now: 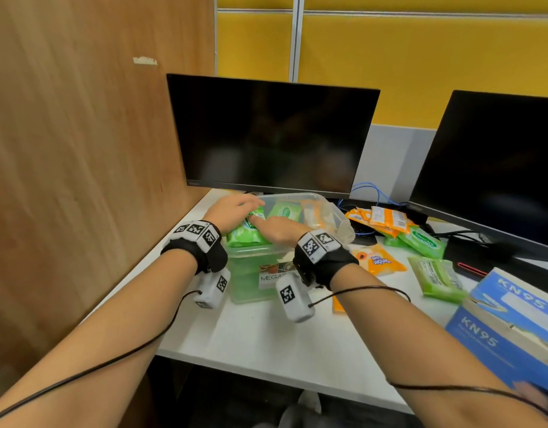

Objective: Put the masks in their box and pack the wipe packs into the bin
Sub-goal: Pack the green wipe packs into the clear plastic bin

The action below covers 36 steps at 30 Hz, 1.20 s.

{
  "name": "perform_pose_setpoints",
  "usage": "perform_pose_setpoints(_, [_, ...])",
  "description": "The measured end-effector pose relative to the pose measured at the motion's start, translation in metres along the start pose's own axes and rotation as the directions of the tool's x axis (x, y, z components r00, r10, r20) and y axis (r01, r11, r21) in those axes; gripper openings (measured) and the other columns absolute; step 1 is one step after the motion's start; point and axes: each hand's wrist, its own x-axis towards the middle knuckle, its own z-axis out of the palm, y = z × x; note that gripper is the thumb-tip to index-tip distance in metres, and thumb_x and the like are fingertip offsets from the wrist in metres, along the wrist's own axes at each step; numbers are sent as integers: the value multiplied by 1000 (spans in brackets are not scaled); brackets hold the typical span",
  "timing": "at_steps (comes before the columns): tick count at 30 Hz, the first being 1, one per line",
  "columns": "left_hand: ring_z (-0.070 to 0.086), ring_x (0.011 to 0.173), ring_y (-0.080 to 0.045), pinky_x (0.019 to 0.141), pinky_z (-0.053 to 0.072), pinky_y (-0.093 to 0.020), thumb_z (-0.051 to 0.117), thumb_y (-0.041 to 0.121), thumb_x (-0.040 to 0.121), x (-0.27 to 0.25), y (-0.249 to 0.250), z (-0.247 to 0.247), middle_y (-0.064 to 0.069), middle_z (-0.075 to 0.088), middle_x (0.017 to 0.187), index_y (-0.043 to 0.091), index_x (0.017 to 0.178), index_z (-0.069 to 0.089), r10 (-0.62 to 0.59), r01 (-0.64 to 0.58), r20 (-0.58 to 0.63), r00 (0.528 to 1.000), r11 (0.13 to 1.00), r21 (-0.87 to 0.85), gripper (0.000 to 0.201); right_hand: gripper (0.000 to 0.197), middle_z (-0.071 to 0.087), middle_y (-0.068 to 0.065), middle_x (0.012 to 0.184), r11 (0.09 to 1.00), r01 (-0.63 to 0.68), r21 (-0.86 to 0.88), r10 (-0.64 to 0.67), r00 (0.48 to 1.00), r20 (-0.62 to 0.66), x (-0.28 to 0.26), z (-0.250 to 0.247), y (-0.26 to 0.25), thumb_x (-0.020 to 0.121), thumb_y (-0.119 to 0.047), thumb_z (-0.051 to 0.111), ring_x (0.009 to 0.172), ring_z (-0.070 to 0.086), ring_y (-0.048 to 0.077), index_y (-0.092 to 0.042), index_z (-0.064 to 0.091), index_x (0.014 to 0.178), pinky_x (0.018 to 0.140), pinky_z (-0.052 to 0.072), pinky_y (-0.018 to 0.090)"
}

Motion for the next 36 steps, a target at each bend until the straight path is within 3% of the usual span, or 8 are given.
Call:
perform_pose_setpoints(3, [54,117,-14,106,39,-41,32,69,73,-2,2,0,11,64,122,38,109,67,-15,8,54,998,991,133,59,36,51,30,129,993,23,114,-14,996,-83,6,4,8,101,-10,25,113,53,39,5,34,133,89,42,40])
perform_pose_setpoints(7, [50,122,-14,106,37,-42,29,49,94,-2,5,3,11,59,128,45,116,61,-32,-1,90,995,941,337,39,44,52,31,125,985,99,144,-81,989,-125,9,1,12,97,-4,31,110,54,40,7,24,139,85,42,41])
perform_pose_setpoints(12, [41,131,-25,109,31,-42,25,42,100,-5,28,2,-1,51,135,43,129,50,-177,119,88,980,883,455,38,33,63,20,109,958,236,-165,-272,931,-245,6,-6,22,97,-8,37,103,59,35,-1,53,125,86,47,40])
perform_pose_setpoints(16, [21,141,-36,116,15,-47,27,29,101,-14,45,23,-10,30,152,30,137,42,-247,139,130,960,828,542,39,31,70,8,89,956,288,55,-183,733,-655,9,-32,63,87,-26,42,83,63,27,-12,70,89,77,53,38])
perform_pose_setpoints(18, [11,143,-40,115,12,-51,30,49,96,-21,40,29,-16,22,153,36,132,44,-258,156,109,960,815,558,40,27,68,7,104,981,169,99,-27,618,-786,6,-47,103,87,-23,46,98,60,27,-18,66,105,84,50,38])
perform_pose_setpoints(24, [16,141,-37,113,23,-51,41,53,86,-24,38,31,-12,30,148,40,107,52,-257,196,47,965,833,517,27,74,12,18,157,740,-654,158,617,567,-546,-13,-65,241,88,-38,59,144,14,38,-13,23,148,115,22,52])
perform_pose_setpoints(30, [21,138,-37,110,26,-49,43,50,86,-25,42,32,-12,34,146,38,108,54,-246,211,4,969,840,500,28,95,-5,22,158,623,-774,117,682,464,-565,-7,-85,270,86,-47,62,146,-4,41,-15,4,154,118,5,51])
perform_pose_setpoints(36, [21,141,-34,112,23,-54,46,48,85,-28,41,32,-9,38,145,39,112,60,-178,166,-17,984,873,459,31,91,23,22,153,644,-763,-50,639,573,-513,12,-82,305,79,-68,49,137,25,47,-21,18,151,110,23,61])
